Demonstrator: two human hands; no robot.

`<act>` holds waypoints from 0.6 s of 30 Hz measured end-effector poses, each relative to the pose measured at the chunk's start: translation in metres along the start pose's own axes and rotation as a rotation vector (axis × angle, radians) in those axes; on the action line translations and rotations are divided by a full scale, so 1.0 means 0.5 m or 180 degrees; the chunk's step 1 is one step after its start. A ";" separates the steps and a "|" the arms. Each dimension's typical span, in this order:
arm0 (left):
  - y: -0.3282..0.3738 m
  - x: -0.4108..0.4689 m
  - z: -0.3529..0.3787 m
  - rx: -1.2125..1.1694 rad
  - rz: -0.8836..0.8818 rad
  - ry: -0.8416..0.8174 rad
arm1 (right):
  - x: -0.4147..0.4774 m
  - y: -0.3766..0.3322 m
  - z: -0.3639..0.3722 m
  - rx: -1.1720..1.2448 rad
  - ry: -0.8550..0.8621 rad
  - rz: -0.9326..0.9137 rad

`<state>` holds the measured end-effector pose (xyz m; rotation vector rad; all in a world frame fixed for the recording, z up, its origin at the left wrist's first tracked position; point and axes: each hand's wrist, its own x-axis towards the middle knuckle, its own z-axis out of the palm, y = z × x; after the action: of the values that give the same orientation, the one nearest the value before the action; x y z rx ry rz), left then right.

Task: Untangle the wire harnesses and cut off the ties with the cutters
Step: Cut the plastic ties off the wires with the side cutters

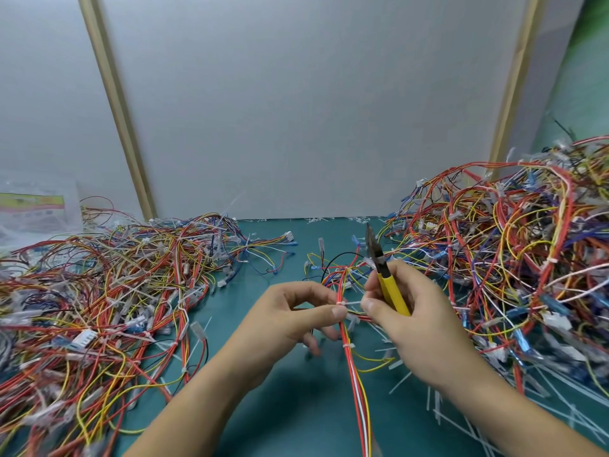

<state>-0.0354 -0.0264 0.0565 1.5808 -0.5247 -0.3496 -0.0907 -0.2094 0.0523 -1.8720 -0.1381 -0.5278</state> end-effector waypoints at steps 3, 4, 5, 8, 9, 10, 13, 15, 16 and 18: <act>0.002 0.000 -0.002 -0.0277 -0.0122 -0.0025 | 0.000 0.001 0.001 -0.0014 0.0041 -0.0016; 0.002 0.000 -0.002 -0.0336 -0.0126 -0.0030 | 0.000 0.002 0.001 -0.0055 0.0059 -0.0026; 0.001 0.001 -0.002 -0.0371 -0.0118 -0.0034 | 0.000 0.002 0.001 -0.0086 0.0074 -0.0029; -0.003 0.002 -0.001 -0.0378 -0.0042 0.0003 | 0.001 0.005 0.001 -0.0116 0.0072 -0.0021; -0.004 0.002 0.000 -0.0364 0.0005 0.0051 | 0.001 0.005 0.001 -0.0131 0.0084 -0.0026; -0.004 0.003 0.000 -0.0361 0.0064 0.0126 | 0.001 0.006 0.001 -0.0133 0.0111 -0.0048; -0.005 0.008 -0.004 -0.0393 0.0312 0.0546 | 0.002 -0.003 -0.002 -0.0099 0.0271 -0.0151; -0.008 0.011 -0.010 -0.0424 0.0474 0.0827 | 0.001 -0.011 -0.005 -0.0082 0.0420 -0.0256; -0.009 0.013 -0.013 -0.0439 0.0542 0.0922 | 0.001 -0.015 -0.006 -0.0043 0.0482 -0.0325; -0.011 0.015 -0.015 -0.0435 0.0665 0.1029 | -0.002 -0.024 -0.006 0.0040 0.0449 -0.0410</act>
<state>-0.0245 -0.0241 0.0525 1.4004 -0.4009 0.0294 -0.0966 -0.2077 0.0634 -1.8150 -0.1686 -0.7439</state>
